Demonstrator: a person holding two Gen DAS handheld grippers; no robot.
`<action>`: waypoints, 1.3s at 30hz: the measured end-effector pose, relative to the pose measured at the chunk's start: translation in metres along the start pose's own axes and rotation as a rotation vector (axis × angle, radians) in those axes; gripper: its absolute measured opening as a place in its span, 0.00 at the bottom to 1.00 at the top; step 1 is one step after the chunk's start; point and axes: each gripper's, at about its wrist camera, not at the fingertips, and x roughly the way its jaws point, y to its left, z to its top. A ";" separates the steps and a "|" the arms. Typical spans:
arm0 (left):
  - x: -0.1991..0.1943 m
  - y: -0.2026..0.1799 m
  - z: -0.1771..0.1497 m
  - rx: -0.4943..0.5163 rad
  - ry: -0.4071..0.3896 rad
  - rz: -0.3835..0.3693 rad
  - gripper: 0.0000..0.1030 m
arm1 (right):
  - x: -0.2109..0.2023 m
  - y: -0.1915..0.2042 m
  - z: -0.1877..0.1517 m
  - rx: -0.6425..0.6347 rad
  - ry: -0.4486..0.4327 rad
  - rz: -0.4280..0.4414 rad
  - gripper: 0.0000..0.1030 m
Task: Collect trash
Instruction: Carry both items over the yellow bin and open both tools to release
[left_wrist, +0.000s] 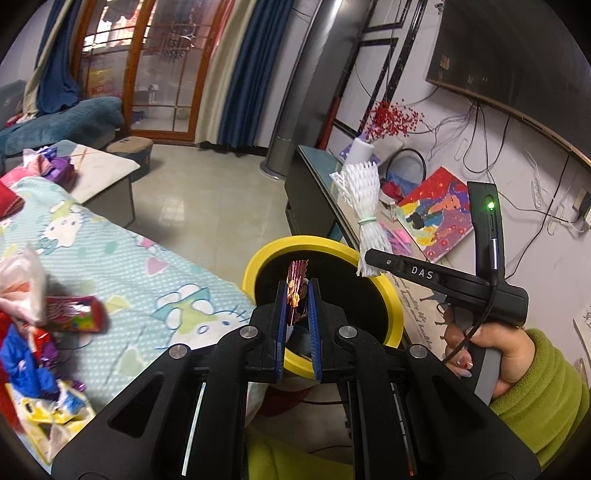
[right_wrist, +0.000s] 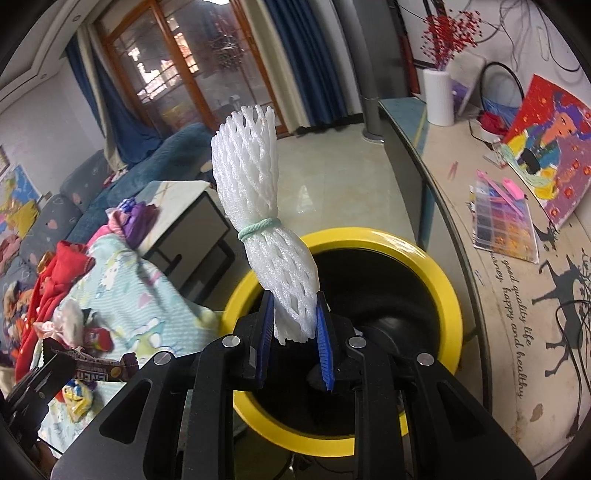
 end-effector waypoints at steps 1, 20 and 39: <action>0.006 -0.002 0.000 0.001 0.010 -0.006 0.06 | 0.002 -0.003 0.000 0.009 0.006 0.000 0.20; 0.071 -0.018 -0.004 0.023 0.102 -0.060 0.06 | 0.032 -0.058 -0.008 0.173 0.119 0.006 0.23; 0.102 -0.017 -0.009 0.004 0.153 -0.081 0.48 | 0.043 -0.074 -0.011 0.241 0.146 -0.010 0.47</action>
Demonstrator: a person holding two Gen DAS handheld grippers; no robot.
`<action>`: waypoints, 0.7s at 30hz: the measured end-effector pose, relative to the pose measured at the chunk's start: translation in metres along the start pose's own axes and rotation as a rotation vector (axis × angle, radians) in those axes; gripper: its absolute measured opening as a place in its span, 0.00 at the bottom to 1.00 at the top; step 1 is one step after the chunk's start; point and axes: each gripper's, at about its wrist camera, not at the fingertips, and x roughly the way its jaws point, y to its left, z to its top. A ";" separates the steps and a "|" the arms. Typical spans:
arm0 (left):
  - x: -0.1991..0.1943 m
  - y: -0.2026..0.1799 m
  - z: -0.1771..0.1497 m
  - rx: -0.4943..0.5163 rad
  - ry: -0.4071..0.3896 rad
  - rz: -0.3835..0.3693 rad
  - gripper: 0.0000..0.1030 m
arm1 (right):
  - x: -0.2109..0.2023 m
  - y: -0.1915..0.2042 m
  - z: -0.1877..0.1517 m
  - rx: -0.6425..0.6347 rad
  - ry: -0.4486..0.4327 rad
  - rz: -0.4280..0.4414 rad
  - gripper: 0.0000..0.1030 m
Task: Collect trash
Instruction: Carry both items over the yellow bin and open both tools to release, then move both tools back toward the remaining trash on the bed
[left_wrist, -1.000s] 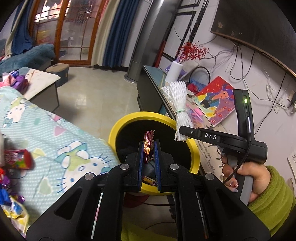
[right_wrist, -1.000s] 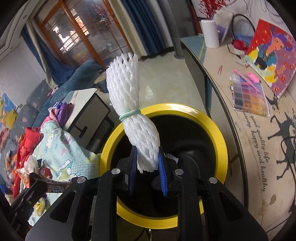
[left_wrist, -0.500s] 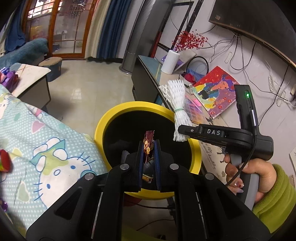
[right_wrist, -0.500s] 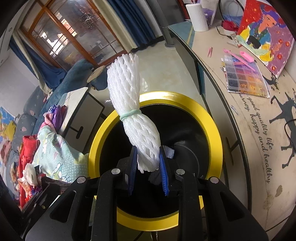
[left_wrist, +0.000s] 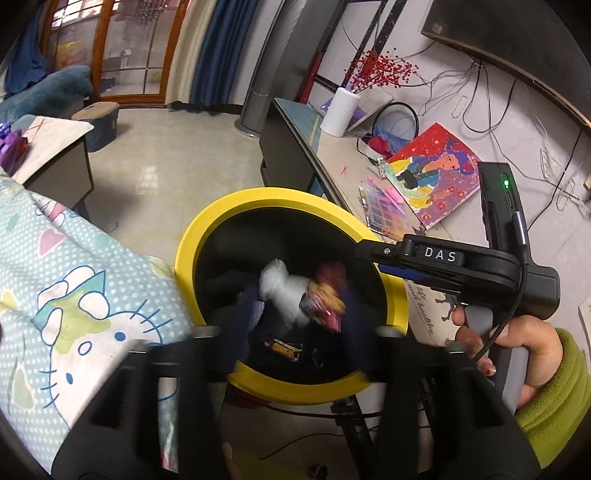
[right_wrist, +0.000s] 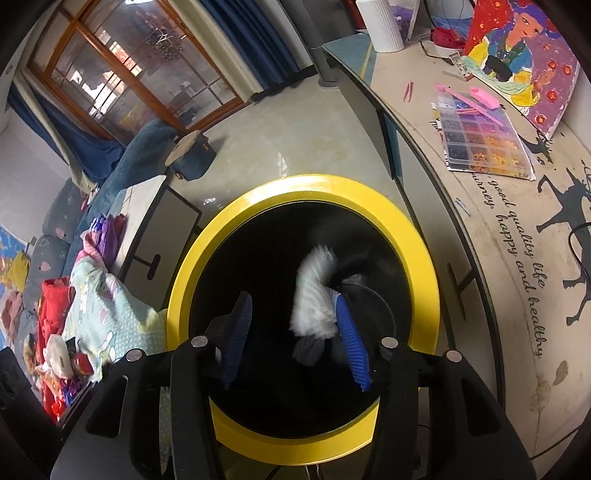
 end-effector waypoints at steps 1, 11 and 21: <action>-0.001 0.001 0.000 -0.005 -0.004 0.006 0.54 | -0.001 -0.001 0.000 0.005 -0.005 -0.002 0.50; -0.028 0.006 0.002 -0.023 -0.065 0.047 0.89 | -0.014 0.006 0.002 -0.013 -0.063 -0.020 0.56; -0.063 0.013 0.002 -0.034 -0.141 0.132 0.89 | -0.043 0.045 -0.002 -0.153 -0.177 0.000 0.66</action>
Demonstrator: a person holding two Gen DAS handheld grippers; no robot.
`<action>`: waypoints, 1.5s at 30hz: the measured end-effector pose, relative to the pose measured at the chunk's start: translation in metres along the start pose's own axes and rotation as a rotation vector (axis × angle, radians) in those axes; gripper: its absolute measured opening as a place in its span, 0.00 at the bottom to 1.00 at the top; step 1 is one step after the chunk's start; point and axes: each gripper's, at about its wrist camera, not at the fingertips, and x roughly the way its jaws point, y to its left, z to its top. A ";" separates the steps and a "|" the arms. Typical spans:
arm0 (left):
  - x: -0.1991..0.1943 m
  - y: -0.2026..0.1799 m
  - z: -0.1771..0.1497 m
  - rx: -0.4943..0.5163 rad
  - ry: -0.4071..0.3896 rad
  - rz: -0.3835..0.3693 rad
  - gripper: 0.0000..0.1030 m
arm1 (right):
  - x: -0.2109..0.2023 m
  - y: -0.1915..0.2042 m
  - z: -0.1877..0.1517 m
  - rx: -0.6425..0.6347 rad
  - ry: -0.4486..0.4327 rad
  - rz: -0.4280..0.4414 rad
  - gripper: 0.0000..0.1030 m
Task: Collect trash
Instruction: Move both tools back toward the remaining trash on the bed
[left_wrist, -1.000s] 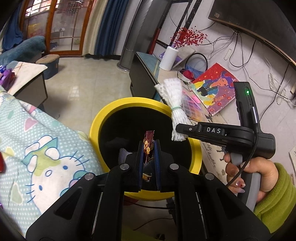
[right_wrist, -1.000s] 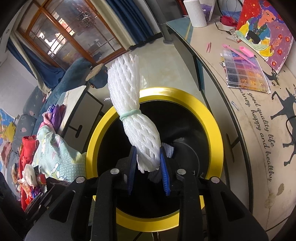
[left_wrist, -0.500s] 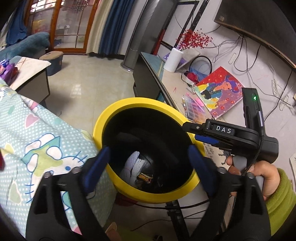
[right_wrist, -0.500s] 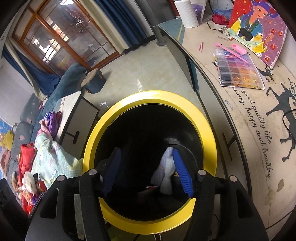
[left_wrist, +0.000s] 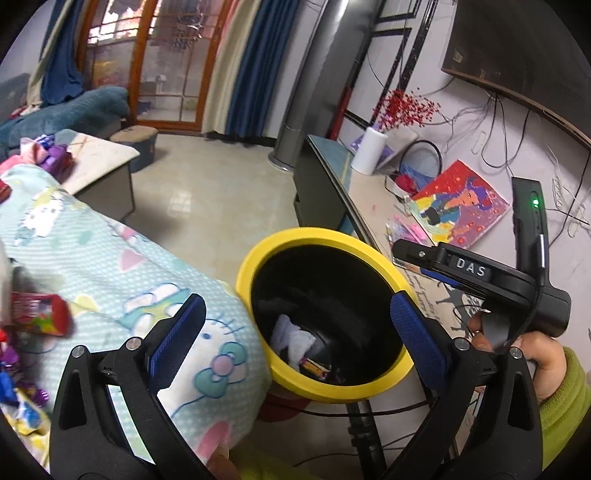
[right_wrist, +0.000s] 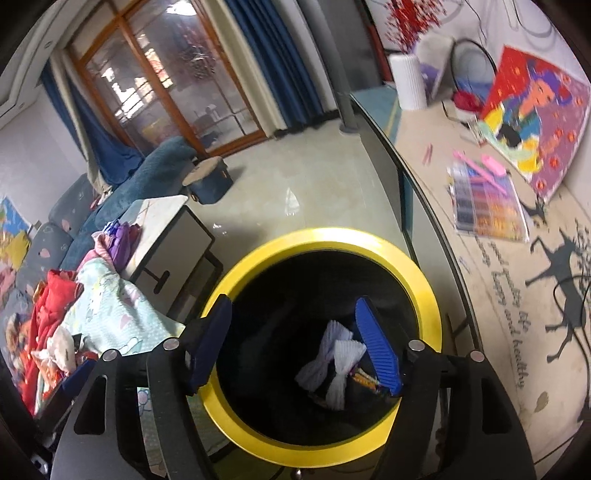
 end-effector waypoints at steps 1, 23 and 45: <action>-0.002 0.001 0.001 -0.003 -0.005 0.006 0.89 | -0.002 0.004 0.000 -0.010 -0.007 0.001 0.66; -0.075 0.043 0.000 -0.090 -0.151 0.123 0.89 | -0.044 0.093 -0.024 -0.231 -0.122 0.097 0.75; -0.130 0.085 -0.004 -0.162 -0.247 0.222 0.89 | -0.056 0.163 -0.064 -0.405 -0.086 0.208 0.79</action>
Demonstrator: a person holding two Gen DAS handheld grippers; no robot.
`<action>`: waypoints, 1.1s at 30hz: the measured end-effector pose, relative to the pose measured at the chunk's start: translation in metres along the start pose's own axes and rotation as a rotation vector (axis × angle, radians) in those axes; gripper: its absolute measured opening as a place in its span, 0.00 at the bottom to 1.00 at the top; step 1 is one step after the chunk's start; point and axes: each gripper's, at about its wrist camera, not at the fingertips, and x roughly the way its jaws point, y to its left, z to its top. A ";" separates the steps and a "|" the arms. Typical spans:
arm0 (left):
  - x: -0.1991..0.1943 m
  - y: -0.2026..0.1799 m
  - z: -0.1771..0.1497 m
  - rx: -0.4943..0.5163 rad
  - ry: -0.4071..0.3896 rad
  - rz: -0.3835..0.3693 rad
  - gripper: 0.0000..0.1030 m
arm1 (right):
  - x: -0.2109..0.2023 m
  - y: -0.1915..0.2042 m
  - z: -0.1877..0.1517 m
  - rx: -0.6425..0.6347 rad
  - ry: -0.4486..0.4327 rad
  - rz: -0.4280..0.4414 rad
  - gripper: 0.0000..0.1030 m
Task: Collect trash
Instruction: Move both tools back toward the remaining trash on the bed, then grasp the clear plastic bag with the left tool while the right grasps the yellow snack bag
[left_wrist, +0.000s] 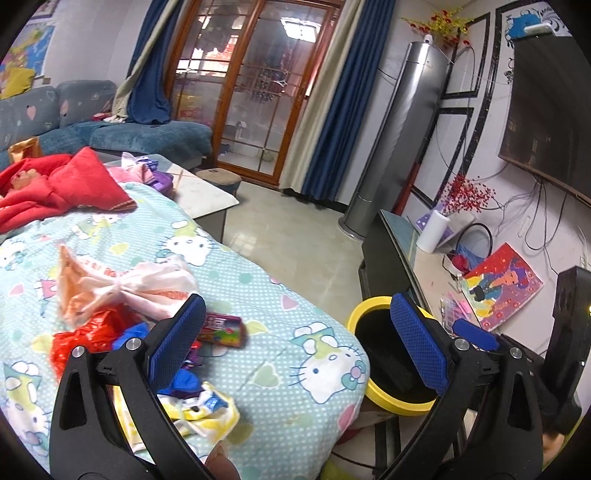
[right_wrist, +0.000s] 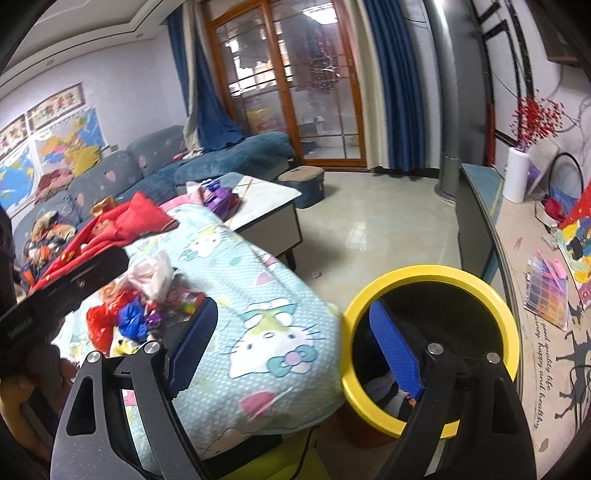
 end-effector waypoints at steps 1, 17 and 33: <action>-0.002 0.003 0.000 -0.003 -0.003 0.004 0.89 | 0.000 0.005 -0.001 -0.010 0.002 0.007 0.79; -0.017 0.055 0.006 -0.080 -0.033 0.085 0.89 | 0.011 0.053 -0.012 -0.087 0.046 0.087 0.79; -0.033 0.131 0.011 -0.214 -0.074 0.212 0.89 | 0.044 0.094 -0.023 -0.130 0.144 0.170 0.79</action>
